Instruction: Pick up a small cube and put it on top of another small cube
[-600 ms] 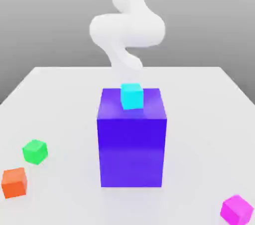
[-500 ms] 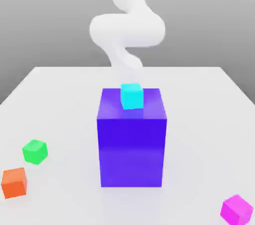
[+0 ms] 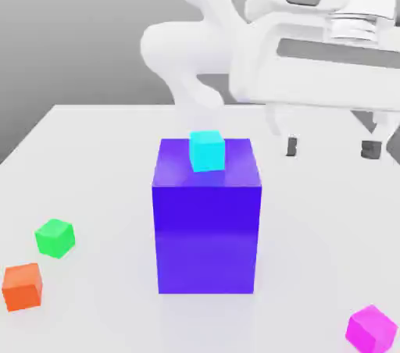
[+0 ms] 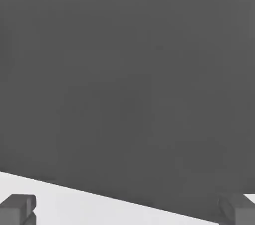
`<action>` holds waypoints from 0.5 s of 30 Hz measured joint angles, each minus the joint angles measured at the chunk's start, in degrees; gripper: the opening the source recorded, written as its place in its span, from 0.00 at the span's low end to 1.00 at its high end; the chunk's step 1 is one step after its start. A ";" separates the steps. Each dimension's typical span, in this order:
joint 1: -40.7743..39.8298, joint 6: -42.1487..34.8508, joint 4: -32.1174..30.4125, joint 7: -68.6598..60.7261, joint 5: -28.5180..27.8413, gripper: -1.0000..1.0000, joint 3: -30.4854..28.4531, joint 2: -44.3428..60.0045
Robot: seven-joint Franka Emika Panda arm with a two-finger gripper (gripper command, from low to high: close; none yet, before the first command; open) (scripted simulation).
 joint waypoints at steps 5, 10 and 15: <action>2.88 2.76 0.39 1.10 -2.00 0.50 1.03 10.19; 5.12 5.76 0.69 1.11 -2.42 0.50 2.64 20.04; 7.97 10.92 1.95 2.37 -4.34 0.50 1.80 30.03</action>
